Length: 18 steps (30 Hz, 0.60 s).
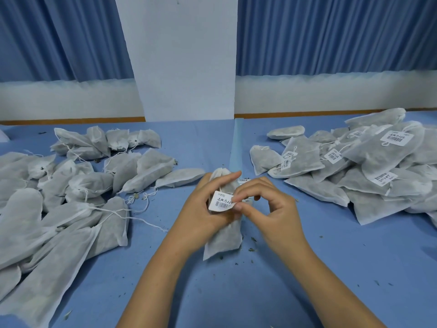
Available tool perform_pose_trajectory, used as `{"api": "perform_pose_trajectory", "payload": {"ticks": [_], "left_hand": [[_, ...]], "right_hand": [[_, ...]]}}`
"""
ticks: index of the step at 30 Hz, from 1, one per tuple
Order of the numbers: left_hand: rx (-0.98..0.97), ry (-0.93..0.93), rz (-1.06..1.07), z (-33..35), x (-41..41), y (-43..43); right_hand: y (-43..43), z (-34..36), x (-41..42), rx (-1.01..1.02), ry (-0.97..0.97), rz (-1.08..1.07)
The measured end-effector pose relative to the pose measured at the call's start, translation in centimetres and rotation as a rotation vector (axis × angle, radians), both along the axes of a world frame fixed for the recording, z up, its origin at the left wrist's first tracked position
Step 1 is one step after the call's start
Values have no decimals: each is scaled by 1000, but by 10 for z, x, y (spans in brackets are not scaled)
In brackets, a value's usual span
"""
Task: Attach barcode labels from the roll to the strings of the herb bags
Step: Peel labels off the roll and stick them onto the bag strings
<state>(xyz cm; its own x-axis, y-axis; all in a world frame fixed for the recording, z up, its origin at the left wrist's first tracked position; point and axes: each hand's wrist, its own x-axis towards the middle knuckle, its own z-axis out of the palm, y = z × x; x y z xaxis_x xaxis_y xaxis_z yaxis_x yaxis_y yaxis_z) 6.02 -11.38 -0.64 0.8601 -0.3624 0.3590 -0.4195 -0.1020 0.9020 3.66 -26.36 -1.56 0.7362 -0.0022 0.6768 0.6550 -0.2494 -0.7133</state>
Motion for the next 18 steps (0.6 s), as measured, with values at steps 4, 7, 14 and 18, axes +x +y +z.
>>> {"api": "perform_pose_trajectory", "payload": {"ticks": [4,7,14,18], "left_hand": [[16,-20,-17,3,-2,1],[7,-28,-30,4,-3,4],[-20,2,-86,5,0,9],[-37,24,-113,4,1,11]], "right_hand": [[-4,0,2,-158,-45,-75],[-6,0,4,-264,-57,-111],[-6,1,2,-274,-34,-69],[-8,2,2,-207,41,-15]]}}
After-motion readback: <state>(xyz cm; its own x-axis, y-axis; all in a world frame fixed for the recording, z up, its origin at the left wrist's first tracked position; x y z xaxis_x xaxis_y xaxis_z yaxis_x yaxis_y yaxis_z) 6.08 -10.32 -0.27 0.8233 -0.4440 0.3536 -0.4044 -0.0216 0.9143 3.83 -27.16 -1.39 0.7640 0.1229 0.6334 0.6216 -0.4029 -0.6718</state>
